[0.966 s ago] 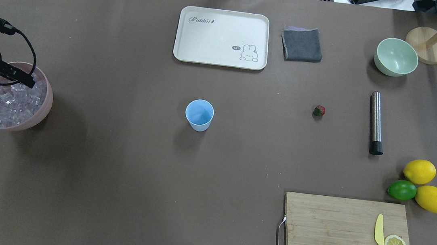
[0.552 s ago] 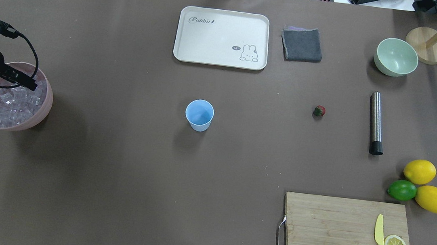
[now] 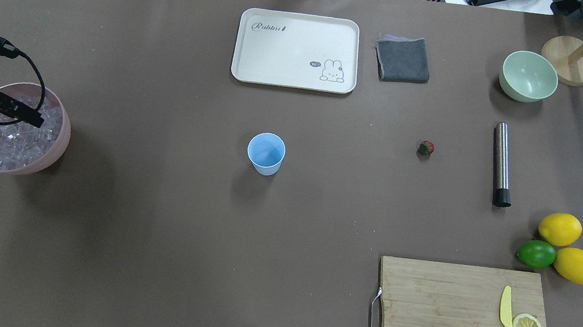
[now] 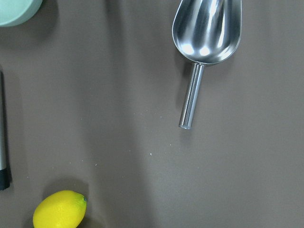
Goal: Mash ice and strawberries in cup
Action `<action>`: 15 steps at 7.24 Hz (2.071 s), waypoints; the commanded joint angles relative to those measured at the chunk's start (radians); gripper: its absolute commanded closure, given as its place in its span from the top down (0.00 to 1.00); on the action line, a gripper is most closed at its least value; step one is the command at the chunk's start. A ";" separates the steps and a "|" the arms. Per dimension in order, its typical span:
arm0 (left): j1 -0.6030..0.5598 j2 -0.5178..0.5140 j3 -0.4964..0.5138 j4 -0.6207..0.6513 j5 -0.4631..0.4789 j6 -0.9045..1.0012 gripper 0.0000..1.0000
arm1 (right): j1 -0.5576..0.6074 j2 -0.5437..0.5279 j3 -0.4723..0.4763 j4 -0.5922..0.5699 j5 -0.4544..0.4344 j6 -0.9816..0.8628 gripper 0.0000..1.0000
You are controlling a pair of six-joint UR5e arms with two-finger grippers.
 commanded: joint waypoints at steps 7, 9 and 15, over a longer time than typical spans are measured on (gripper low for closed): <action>0.000 0.015 -0.002 -0.029 0.002 -0.001 0.65 | 0.000 -0.006 -0.002 0.000 0.000 0.000 1.00; 0.000 0.016 -0.002 -0.029 0.003 -0.001 0.64 | -0.002 -0.008 -0.002 0.000 0.000 -0.001 1.00; 0.002 0.013 0.006 -0.028 0.005 -0.004 0.54 | 0.000 -0.003 -0.010 0.000 0.000 -0.002 1.00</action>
